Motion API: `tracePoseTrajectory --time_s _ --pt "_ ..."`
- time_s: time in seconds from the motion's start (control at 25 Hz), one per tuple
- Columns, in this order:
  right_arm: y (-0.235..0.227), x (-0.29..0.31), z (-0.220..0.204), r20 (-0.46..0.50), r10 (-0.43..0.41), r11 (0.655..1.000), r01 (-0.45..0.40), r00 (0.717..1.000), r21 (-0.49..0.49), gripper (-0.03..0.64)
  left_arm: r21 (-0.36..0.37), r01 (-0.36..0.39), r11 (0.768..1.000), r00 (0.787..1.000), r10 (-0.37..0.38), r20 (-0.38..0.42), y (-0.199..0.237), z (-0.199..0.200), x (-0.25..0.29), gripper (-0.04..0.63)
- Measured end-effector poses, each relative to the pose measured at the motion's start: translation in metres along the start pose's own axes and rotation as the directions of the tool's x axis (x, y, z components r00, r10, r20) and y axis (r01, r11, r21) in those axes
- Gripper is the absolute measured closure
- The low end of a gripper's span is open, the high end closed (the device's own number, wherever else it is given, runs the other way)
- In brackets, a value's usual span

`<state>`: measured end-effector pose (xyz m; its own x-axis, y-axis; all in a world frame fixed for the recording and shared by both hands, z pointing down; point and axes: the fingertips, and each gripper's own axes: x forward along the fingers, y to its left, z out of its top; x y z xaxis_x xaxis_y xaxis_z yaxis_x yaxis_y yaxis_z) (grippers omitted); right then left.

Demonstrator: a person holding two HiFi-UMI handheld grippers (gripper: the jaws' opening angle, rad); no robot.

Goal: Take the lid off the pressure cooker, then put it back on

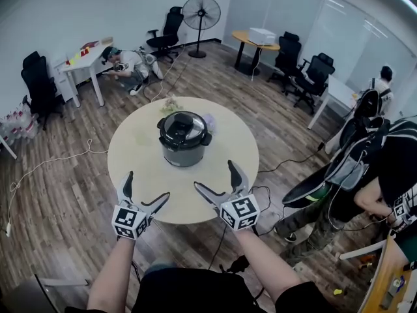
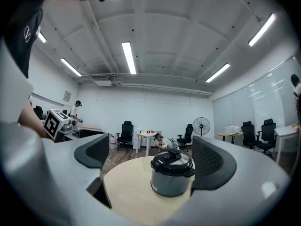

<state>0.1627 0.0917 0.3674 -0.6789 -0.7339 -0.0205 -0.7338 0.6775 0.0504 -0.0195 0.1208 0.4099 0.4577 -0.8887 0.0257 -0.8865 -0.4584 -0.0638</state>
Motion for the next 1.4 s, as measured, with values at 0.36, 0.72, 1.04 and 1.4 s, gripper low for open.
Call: tracePoseTrajectory --time_s 0.36,0.72,1.04,1.4 --pt "-0.045 0.063 -0.008 -0.045 0.045 0.999 -0.047 0.998 -0.028 0.058 0.010 0.018 1.000 0.996 -0.017 -0.082 0.029 -0.042 0.055 0.006" --pt "-0.098 0.162 -0.020 -0.146 0.004 0.995 -0.018 0.989 -0.096 0.058 0.005 0.083 0.997 0.987 -0.082 -0.136 0.092 -0.112 0.147 0.006" --pt "-0.133 0.251 -0.053 -0.305 0.006 0.988 -0.053 0.952 -0.147 0.060 -0.061 0.166 0.984 0.966 -0.174 -0.190 0.133 -0.193 0.217 0.006" --pt "-0.153 0.317 -0.091 -0.460 0.086 0.975 -0.170 0.884 -0.145 0.063 -0.096 0.236 0.967 0.944 -0.252 -0.214 0.140 -0.236 0.272 0.006"
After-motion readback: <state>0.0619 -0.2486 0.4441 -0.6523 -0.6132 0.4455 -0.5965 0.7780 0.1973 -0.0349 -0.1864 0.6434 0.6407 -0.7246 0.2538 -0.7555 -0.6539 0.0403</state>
